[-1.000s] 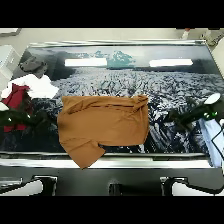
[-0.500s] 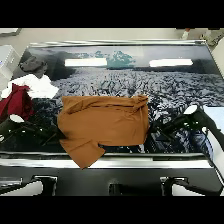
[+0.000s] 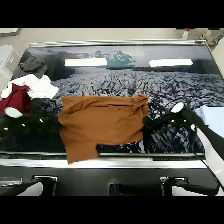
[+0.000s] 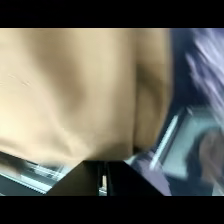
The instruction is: Fold the clothes and pants, and hang the long-sleeved shirts on hangers.
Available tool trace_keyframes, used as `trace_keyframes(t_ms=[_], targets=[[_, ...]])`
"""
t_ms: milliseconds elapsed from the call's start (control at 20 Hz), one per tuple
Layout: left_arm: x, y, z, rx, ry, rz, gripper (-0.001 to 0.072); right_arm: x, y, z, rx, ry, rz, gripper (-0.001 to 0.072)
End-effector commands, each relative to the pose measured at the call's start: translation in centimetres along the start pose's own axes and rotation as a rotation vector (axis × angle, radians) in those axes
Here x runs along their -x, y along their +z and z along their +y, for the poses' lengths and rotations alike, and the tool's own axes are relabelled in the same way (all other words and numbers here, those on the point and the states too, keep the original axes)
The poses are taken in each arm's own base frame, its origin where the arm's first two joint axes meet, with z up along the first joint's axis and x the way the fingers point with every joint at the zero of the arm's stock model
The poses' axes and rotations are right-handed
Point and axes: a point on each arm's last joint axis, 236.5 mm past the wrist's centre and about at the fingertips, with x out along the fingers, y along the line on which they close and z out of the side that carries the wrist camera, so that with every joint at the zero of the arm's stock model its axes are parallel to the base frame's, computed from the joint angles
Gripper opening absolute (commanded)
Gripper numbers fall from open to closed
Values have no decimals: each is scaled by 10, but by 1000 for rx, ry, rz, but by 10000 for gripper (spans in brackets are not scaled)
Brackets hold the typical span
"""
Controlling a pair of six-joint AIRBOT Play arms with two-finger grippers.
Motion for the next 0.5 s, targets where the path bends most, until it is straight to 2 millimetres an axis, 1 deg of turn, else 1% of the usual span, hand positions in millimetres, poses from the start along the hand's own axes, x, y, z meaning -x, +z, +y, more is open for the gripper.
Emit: trace_keyframes(t_ms=[0, 50, 100, 150, 200, 250, 300, 350, 400, 450], targets=[[128, 78, -102, -216, -114, -450, 25, 83, 41, 47, 227, 26, -168, 35], [189, 93, -145, -286, -175, -629, 25, 136, 58, 77, 352, 23, -296, 35], [260, 94, -196, -365, -256, -812, 25, 192, 69, 111, 457, 25, -444, 35], [330, 80, -241, -446, -333, -987, 25, 254, 67, 153, 575, 35, -613, 35], [392, 58, -275, -522, -382, -1148, 25, 316, 49, 194, 698, 44, -779, 35], [445, 29, -301, -582, -435, -1292, 25, 366, 23, 225, 797, 50, -918, 36], [494, -5, -320, -633, -485, -1423, 25, 411, -11, 250, 873, 60, -1048, 36], [525, -36, -330, -670, -517, -1514, 25, 442, -43, 265, 927, 67, -1151, 36], [542, -58, -332, -689, -535, -1564, 25, 466, -72, 274, 958, 81, -1242, 36], [550, -76, -334, -705, -546, -1588, 25, 483, -101, 280, 983, 93, -1313, 36]])
